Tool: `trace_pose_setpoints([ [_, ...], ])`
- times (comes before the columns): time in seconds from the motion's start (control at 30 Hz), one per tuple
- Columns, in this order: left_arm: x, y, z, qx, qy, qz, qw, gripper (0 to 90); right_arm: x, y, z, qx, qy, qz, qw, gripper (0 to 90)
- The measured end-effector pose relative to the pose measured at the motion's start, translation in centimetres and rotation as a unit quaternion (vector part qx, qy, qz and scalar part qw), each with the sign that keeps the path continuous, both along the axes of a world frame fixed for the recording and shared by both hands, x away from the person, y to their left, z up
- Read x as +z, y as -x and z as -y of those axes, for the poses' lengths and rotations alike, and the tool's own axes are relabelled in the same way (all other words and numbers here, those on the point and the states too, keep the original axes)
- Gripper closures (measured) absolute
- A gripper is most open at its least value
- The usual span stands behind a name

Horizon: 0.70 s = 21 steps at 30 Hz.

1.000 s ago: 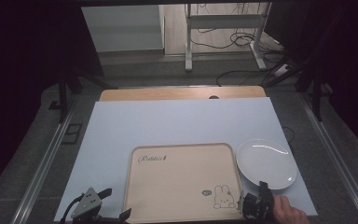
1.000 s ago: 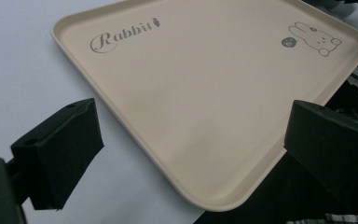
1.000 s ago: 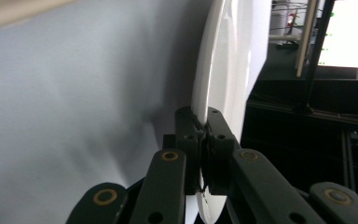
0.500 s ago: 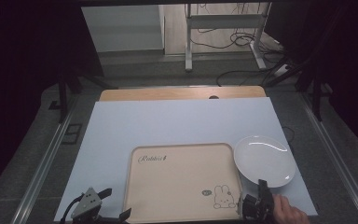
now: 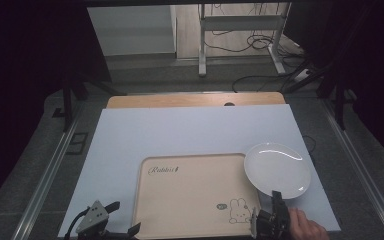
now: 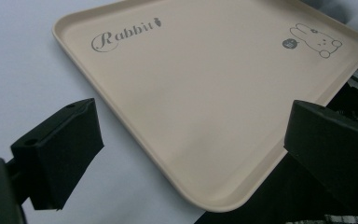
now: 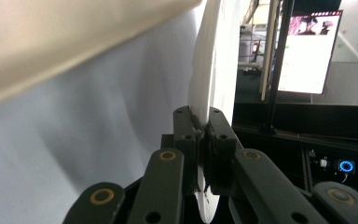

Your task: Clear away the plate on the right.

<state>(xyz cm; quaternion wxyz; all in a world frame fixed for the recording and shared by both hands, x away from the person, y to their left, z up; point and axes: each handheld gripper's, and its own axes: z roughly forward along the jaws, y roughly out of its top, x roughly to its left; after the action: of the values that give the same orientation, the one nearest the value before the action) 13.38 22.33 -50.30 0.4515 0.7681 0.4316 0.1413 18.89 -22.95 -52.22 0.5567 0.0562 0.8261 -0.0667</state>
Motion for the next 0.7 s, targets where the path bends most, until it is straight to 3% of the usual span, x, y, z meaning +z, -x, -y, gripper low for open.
trace_pose_setpoints([
  [0.3,0.0,0.0,-0.1,0.000,0.000,-0.001,1.0000,3.9,0.2,0.4,-1.9,0.036,0.000,0.001,0.9994,84.8],
  [0.33,0.0,0.0,-0.1,0.000,0.001,-0.002,1.0000,3.8,0.1,0.2,-2.2,0.059,-0.011,-0.019,0.9980,84.6],
  [0.5,0.0,0.0,-0.1,0.000,0.001,-0.002,1.0000,3.8,-0.1,0.5,-3.4,0.082,-0.015,-0.020,0.9963,84.6],
  [0.57,0.0,0.0,-0.1,0.000,0.000,-0.002,1.0000,3.8,0.0,0.6,-3.7,0.085,-0.013,-0.019,0.9961,84.5],
  [0.6,0.0,0.0,-0.1,0.000,0.000,-0.002,1.0000,3.8,0.1,0.9,-4.1,0.075,-0.001,-0.019,0.9970,84.6],
  [0.63,0.0,0.0,-0.1,0.000,0.001,-0.002,1.0000,3.8,-0.2,0.7,-4.4,0.103,-0.016,-0.017,0.9945,84.5],
  [0.7,0.0,0.0,-0.1,0.000,0.001,-0.001,1.0000,3.8,0.0,0.9,-4.8,0.096,-0.006,-0.027,0.9950,84.4],
])
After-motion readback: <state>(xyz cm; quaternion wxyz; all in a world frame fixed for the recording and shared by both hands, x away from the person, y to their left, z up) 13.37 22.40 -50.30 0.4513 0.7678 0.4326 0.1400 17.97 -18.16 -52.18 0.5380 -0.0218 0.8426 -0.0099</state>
